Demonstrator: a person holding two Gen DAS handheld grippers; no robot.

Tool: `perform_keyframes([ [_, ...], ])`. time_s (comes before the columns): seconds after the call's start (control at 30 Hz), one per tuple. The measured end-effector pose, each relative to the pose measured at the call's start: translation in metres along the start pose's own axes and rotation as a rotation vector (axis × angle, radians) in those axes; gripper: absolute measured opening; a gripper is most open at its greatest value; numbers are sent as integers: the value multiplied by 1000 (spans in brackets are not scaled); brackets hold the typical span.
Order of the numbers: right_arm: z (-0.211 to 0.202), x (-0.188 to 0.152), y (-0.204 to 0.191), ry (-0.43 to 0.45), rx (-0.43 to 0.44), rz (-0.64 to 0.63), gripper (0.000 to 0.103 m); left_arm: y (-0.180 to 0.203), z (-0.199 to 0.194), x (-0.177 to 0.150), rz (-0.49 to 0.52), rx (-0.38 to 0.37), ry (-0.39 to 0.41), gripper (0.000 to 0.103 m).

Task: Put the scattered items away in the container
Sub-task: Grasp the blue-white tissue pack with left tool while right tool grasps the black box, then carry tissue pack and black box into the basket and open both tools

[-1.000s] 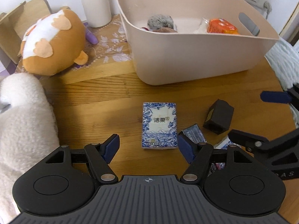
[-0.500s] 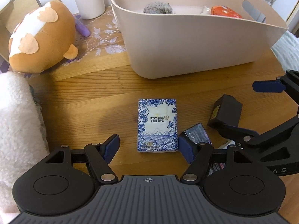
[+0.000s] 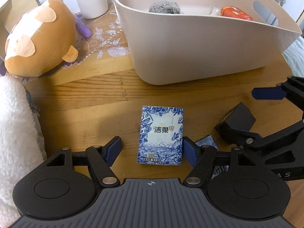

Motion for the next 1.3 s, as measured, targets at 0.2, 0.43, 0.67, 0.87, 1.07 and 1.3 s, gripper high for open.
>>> perform_keyframes([
  [0.2,1,-4,-5,3,11,-5,60,7,0,0,23,-4,13,62],
  [0.43,-3,-8,-5,20,25,24,42,22,-3,-3,60,-12,24,47],
  [0.67,-13,-14,-3,30,25,56,42,21,-14,-5,44,-13,45,47],
  [0.87,-35,-12,-4,67,11,60,42,26,-35,-4,49,-18,85,47],
  [1.07,-65,-8,-3,119,-10,55,42,32,-64,0,56,-30,145,47],
  [1.3,-98,2,-4,180,-35,36,42,34,-98,6,39,-48,212,47],
])
Point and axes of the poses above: each gripper's, at about its wrist camera, not at the fingertips, and z roughly the way its jaws point, y to its right, x to its top, the point moved 4 cm from there along z, roughly the way its jaws point, and after that the axes turned 1 degree about x, right-handed, at the moved point
